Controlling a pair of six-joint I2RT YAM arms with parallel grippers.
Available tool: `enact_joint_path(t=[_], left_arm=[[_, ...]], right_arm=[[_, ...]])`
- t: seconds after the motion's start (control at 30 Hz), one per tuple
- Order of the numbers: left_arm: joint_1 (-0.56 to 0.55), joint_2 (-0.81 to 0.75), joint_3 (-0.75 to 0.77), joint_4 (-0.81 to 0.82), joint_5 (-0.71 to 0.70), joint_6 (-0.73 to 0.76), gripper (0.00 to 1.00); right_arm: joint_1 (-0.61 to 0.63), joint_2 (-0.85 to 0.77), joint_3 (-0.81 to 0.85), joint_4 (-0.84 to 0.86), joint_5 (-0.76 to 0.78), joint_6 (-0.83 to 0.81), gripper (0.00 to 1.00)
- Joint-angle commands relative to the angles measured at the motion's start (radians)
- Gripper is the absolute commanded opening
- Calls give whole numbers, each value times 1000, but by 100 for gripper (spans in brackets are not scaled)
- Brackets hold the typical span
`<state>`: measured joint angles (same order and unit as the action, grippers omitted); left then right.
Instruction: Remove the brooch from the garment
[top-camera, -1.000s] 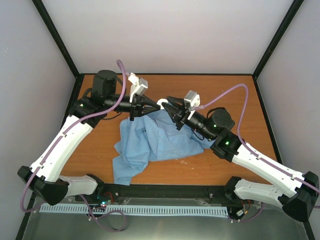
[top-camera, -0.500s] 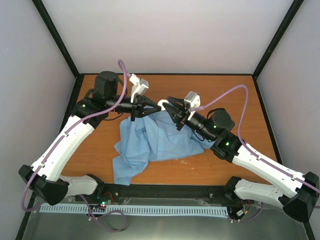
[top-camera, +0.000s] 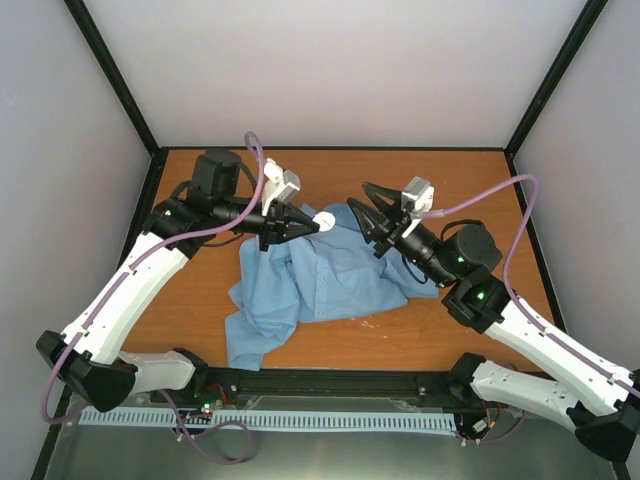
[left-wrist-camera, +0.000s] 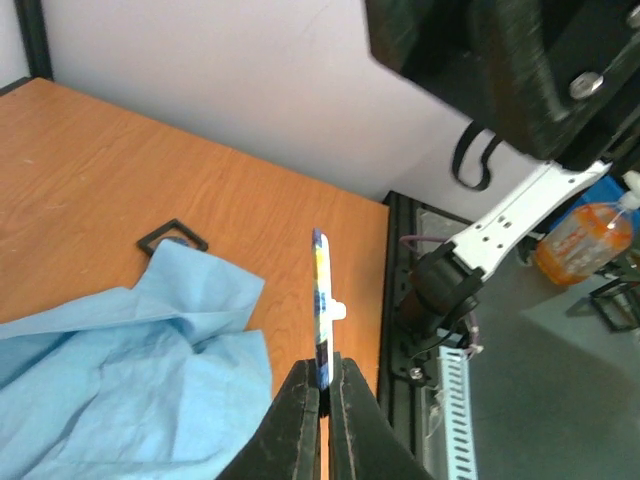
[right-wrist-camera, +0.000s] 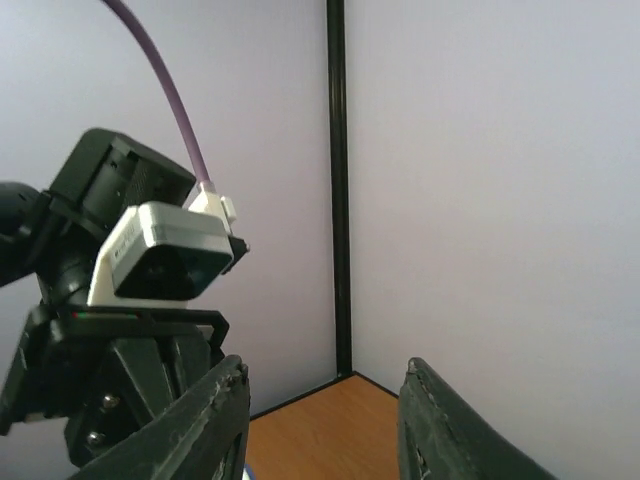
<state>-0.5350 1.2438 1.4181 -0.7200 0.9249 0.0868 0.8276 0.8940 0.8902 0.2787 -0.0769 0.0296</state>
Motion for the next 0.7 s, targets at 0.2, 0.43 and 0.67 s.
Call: enact_joint_path(t=[0.2,0.43,0.67], left_arm=[[-5,-35,8,41,-332,339,1],[-22,-248,-386,747,-732,1080,1],[-22,-391,-869,1383,-537,1744,1]], right_arm=[[-10,-28,1,-120,41,184,47],[-51,109,128,-309,-46,503,50],[-61,209,138,-216,-190,669,49]])
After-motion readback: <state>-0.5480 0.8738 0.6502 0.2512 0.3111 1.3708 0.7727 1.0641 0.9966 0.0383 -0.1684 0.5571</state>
